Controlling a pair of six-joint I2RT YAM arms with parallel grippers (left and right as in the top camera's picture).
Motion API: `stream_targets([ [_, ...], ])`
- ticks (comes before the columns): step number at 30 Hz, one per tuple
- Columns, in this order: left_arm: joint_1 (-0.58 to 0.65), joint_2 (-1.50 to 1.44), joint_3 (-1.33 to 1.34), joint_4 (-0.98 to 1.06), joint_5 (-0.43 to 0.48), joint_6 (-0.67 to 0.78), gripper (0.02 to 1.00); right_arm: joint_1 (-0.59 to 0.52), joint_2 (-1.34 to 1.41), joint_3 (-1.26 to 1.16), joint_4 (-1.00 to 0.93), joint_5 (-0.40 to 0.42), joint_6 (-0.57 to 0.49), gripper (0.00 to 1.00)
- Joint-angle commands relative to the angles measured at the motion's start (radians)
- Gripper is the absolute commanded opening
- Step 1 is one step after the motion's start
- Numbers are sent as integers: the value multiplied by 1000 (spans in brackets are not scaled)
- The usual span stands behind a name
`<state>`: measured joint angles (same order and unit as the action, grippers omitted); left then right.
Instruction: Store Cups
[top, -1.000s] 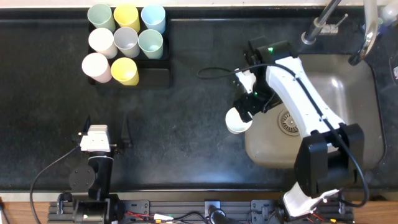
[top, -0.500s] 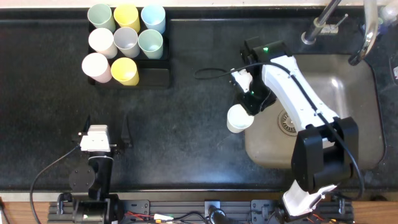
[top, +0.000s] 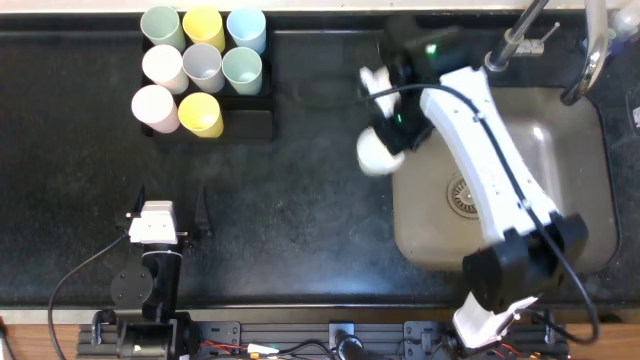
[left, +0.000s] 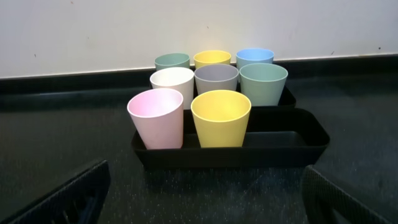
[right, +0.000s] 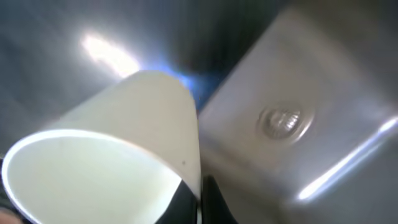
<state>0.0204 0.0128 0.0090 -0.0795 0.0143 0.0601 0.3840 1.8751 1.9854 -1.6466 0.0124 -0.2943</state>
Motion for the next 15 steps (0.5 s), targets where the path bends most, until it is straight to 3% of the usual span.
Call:
stream_targets([
  [1, -1, -10, -1, -5, -2, 18, 998, 94, 70, 329, -43, 0, 66, 45],
  [7, -1, -10, -1, -5, -2, 18, 998, 238, 301, 692, -20, 16, 101, 42],
  [15, -1, -10, -1, -5, -2, 19, 998, 347, 430, 729, 156, 51, 146, 42],
])
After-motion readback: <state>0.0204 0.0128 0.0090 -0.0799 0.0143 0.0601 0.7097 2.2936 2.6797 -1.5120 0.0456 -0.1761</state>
